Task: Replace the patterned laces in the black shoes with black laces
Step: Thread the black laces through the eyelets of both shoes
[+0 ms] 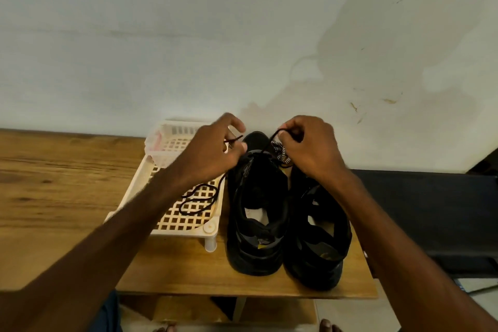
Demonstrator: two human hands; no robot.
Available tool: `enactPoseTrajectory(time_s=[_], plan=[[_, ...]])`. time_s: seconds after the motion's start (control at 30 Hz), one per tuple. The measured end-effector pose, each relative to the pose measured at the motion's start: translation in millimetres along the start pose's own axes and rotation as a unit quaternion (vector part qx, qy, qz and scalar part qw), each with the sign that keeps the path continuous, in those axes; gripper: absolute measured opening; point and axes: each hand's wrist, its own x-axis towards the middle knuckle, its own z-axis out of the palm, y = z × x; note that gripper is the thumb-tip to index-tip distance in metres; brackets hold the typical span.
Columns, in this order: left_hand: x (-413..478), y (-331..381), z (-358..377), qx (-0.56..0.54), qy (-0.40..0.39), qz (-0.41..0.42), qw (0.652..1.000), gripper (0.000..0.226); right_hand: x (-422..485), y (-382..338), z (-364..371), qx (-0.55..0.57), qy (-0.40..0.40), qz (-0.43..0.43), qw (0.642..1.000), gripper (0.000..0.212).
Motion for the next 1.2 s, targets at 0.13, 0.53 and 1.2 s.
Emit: enactPoseTrajectory(time_s=[0.13,0.53,1.2], plan=[[-2.6,-4.9,10.6,0.121,-0.062,0.020,0.990,0.019,-1.2,-2.3,-11.1,0.055,0.119,-0.001,0.991,0.008],[4.9,7.4,-7.5,-0.062,0.078,-0.025,0.995,0.013,-3.8,1.6,-5.2,0.142,-0.033,0.018,0.989,0.032],[-1.2,-1.5,3.9,0.194,-0.062,0.013,0.979,0.008,-4.8,9.0,0.0,-0.073,0.029,-0.006,0.997,0.022]])
